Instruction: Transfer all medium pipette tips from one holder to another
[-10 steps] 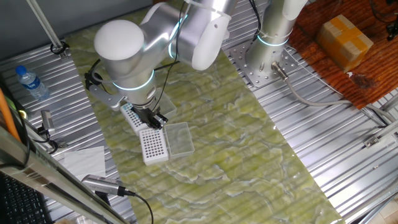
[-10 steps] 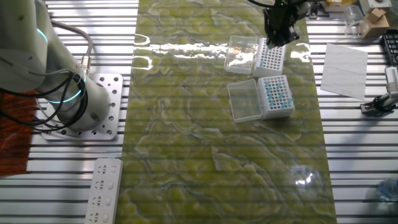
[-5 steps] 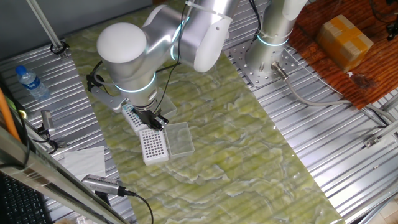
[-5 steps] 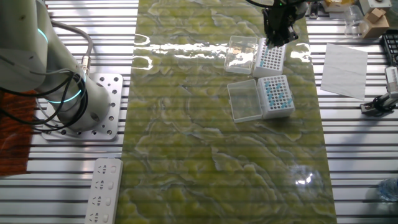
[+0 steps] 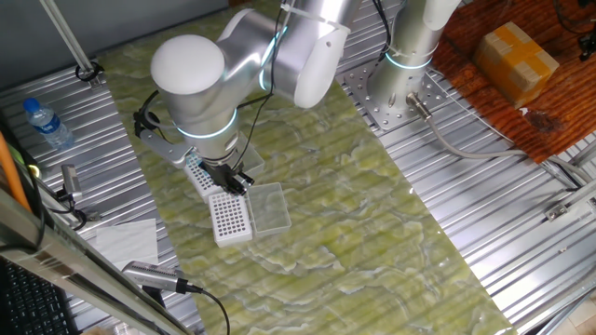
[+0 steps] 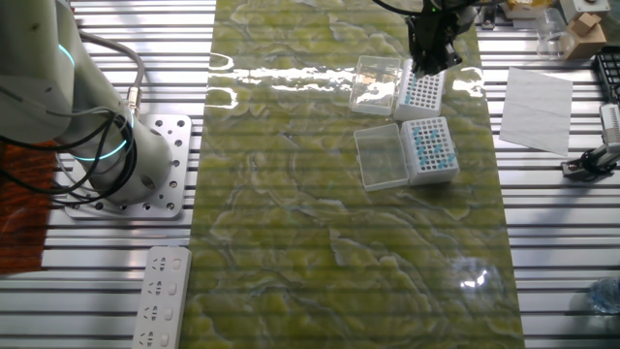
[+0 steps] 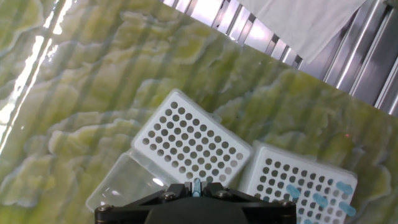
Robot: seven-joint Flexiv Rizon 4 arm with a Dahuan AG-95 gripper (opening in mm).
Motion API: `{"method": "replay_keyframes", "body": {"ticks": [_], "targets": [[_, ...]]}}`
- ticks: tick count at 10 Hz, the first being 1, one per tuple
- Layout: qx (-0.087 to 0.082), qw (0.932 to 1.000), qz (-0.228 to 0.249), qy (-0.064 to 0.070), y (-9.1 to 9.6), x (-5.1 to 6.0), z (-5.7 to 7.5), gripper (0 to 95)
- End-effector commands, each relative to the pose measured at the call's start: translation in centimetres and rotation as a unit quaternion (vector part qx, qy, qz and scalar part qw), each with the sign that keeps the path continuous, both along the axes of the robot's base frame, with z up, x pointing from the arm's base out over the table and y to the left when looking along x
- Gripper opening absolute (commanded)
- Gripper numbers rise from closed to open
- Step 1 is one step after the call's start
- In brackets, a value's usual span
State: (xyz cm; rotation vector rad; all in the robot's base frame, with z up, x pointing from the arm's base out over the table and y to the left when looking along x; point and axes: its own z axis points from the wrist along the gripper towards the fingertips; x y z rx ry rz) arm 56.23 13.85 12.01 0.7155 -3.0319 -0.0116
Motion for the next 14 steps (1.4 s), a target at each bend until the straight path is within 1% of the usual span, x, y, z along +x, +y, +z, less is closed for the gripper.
{"method": "replay_keyframes", "body": {"ticks": [1, 2, 3, 6, 7, 8, 10, 12, 13, 14], "targets": [[0.000, 1.0000, 0.005, -0.002, -0.1, 0.0, -0.1, 0.0], [0.000, 1.0000, 0.009, -0.002, -0.1, 0.0, -0.1, 0.0], [0.000, 0.9999, 0.013, -0.003, -0.1, 0.0, -0.2, 19.0], [-0.001, 0.9997, 0.023, -0.003, -0.1, 0.0, -0.2, 19.0], [-0.012, 0.9992, 0.038, -0.001, -0.2, 0.0, -0.2, 19.0], [-0.018, 0.9982, 0.057, 0.000, -0.9, 0.0, 0.0, 19.0], [-0.022, 0.9956, 0.091, 0.000, -2.8, 0.2, 0.2, 19.0], [-0.022, 0.9934, 0.113, -0.004, -4.6, 0.4, -0.2, 19.0], [-0.022, 0.9934, 0.113, -0.004, -4.6, 0.4, -0.2, 19.0], [-0.023, 0.9920, 0.124, -0.010, -6.0, 0.8, -0.7, 19.0]]}}
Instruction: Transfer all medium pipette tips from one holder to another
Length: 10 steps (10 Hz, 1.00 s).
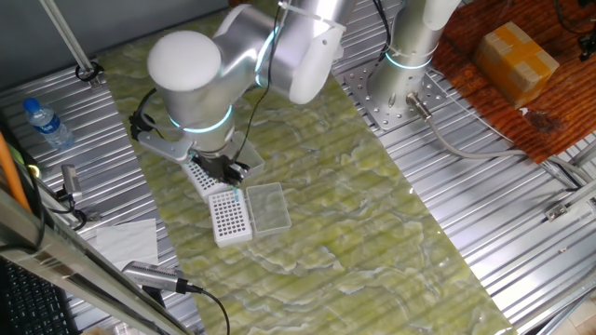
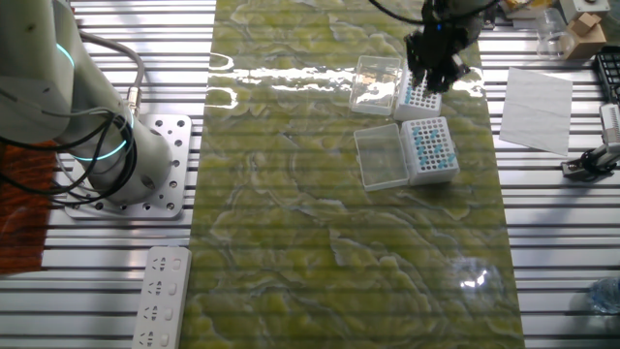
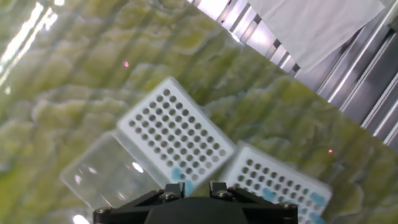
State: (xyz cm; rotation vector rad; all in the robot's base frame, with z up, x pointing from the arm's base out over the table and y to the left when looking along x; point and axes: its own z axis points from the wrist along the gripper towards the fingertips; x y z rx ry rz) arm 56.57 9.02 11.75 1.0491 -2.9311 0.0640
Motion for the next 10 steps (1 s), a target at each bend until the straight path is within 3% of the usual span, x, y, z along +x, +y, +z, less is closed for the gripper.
{"method": "replay_keyframes", "body": {"ticks": [1, 5, 7, 10], "targets": [[0.000, 0.9998, 0.018, -0.006, -1.9, 0.9, -0.6, 19.0], [-0.001, 0.9993, 0.036, -0.010, -4.1, 3.5, -1.4, 19.0], [0.000, 0.9991, 0.040, -0.013, -4.6, 4.1, -2.0, 19.0], [0.002, 0.9990, 0.041, -0.013, -4.8, 4.0, -2.7, 19.0]]}}
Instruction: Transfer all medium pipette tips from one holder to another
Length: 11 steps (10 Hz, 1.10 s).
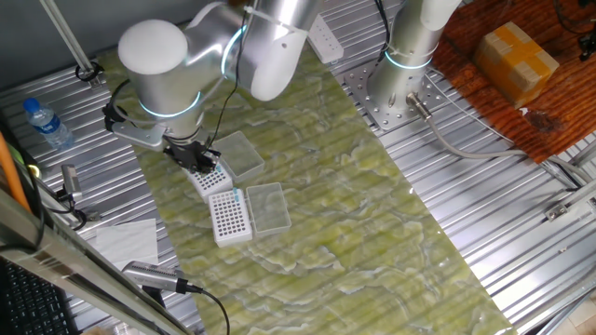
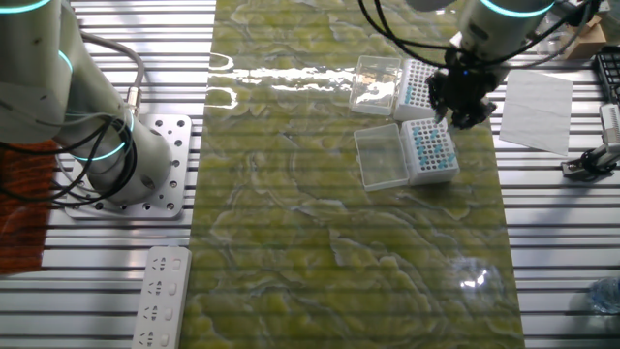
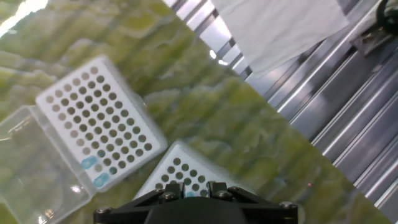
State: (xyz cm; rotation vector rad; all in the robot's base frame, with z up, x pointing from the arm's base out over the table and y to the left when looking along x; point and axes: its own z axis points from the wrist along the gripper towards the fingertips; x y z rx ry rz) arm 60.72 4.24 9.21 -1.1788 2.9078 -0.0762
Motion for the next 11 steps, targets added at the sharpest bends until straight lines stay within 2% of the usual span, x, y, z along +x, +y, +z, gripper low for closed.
{"method": "replay_keyframes", "body": {"ticks": [1, 7, 8, 11], "targets": [[0.001, 1.0000, -0.002, 0.001, 0.0, -0.2, -0.3, 19.0], [0.002, 1.0000, 0.003, -0.009, -0.2, -1.4, -1.4, 19.0], [0.002, 0.9999, 0.006, -0.013, -0.2, -1.6, -1.6, 0.0], [0.001, 0.9998, 0.015, -0.013, -0.3, -1.6, -1.6, 0.0]]}}
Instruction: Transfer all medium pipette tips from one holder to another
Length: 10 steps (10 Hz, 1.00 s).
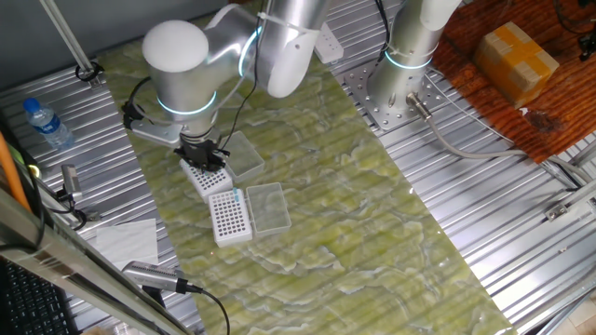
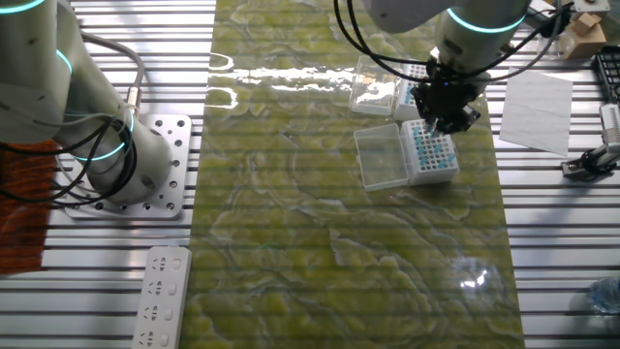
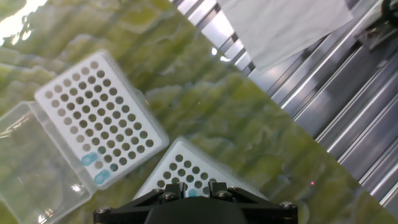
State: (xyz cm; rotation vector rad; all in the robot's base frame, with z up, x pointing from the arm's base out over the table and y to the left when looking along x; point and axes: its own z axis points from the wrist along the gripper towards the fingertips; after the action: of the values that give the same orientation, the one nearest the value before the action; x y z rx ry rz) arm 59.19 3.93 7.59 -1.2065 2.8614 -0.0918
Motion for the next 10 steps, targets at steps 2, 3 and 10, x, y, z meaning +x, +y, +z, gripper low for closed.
{"method": "replay_keyframes", "body": {"ticks": [2, 3, 10], "targets": [[0.002, 0.9999, 0.002, 0.016, -0.3, -0.1, 1.2, 0.0], [0.002, 0.9997, -0.002, 0.026, -0.2, -0.1, 2.1, 0.0], [0.026, 0.9909, -0.111, 0.072, 4.8, -0.7, 9.8, 0.0]]}}
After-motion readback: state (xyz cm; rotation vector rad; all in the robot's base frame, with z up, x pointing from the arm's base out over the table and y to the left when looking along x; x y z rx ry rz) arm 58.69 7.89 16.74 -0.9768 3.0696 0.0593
